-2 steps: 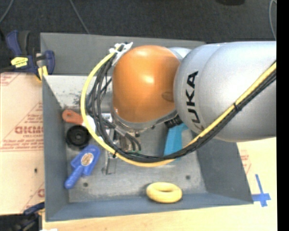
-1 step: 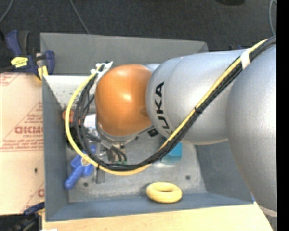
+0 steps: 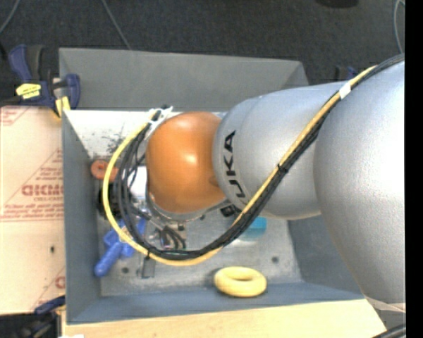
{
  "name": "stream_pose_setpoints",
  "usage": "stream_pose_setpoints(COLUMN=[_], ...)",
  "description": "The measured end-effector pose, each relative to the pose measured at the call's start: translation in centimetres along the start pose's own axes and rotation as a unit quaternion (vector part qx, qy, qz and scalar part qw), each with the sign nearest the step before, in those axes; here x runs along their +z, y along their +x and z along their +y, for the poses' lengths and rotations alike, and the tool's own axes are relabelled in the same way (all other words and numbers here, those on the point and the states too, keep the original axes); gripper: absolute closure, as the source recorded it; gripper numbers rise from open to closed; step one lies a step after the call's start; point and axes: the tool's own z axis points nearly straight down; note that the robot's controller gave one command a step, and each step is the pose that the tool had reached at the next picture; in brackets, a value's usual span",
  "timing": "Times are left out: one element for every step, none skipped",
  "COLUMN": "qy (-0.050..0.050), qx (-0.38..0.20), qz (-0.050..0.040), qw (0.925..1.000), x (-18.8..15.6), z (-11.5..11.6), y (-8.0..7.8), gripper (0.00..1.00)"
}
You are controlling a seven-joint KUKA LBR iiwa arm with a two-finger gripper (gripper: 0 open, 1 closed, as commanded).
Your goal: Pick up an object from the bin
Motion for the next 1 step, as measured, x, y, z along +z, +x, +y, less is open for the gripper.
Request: stream_pose_setpoints(qy=[-0.001], qx=[0.053], qz=[-0.0041], qw=[0.9986], x=[0.70], z=[0.04], y=[-1.65], gripper=[0.00])
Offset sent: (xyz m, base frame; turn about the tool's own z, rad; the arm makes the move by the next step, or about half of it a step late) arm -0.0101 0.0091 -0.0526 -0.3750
